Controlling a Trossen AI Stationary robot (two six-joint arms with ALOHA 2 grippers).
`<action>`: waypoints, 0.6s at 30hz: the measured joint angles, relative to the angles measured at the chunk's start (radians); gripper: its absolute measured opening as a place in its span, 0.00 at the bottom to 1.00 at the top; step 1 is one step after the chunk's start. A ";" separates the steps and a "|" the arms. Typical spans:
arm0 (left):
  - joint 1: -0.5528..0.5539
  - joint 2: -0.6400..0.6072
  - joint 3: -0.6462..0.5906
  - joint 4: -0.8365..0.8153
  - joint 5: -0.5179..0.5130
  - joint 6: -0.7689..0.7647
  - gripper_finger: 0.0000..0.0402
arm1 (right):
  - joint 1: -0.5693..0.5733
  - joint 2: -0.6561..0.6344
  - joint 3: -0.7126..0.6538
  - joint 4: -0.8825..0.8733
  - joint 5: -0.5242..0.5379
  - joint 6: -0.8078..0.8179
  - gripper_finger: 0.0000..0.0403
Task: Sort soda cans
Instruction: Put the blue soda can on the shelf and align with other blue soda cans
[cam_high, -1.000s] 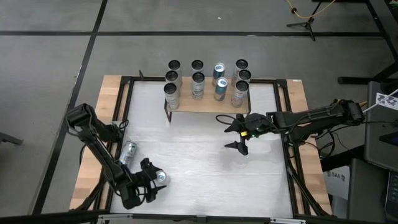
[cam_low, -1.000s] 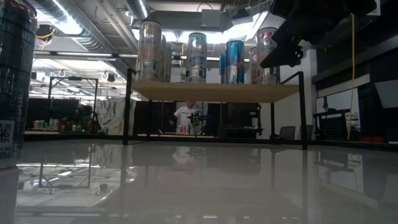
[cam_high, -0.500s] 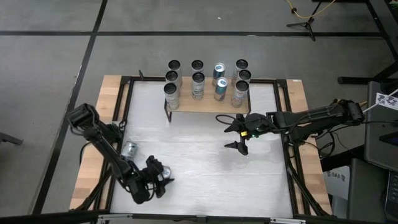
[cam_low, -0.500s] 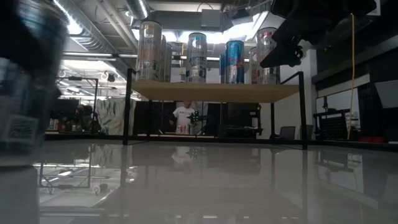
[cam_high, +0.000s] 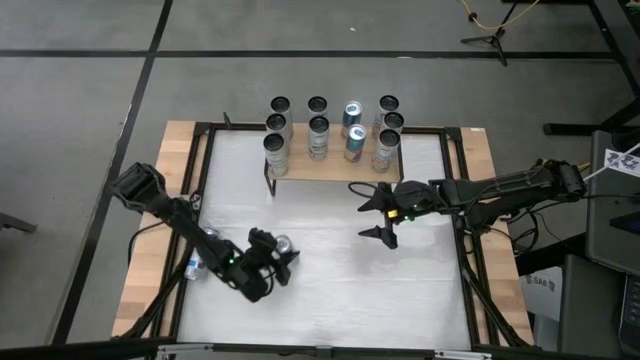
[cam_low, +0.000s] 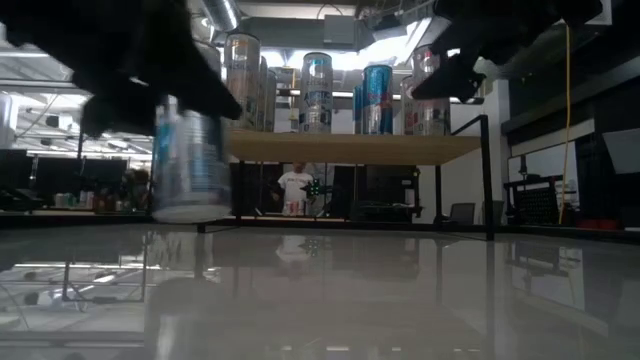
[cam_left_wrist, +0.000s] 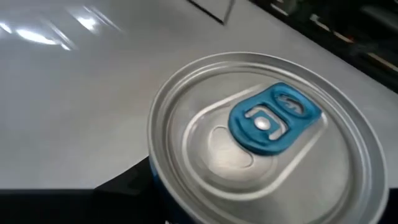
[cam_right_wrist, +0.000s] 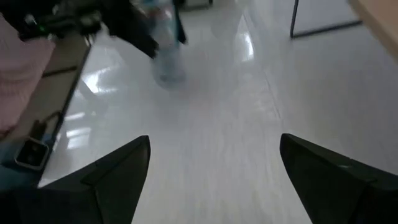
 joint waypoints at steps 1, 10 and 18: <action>0.018 0.000 0.000 0.008 -0.008 0.024 0.54 | 0.000 0.000 0.000 0.016 0.000 0.000 0.88; 0.165 0.000 0.000 0.060 -0.116 0.237 0.54 | 0.000 0.000 0.000 0.150 0.001 0.000 0.88; 0.254 0.000 0.000 0.058 -0.081 0.354 0.55 | 0.000 0.000 0.000 0.154 0.001 0.000 0.88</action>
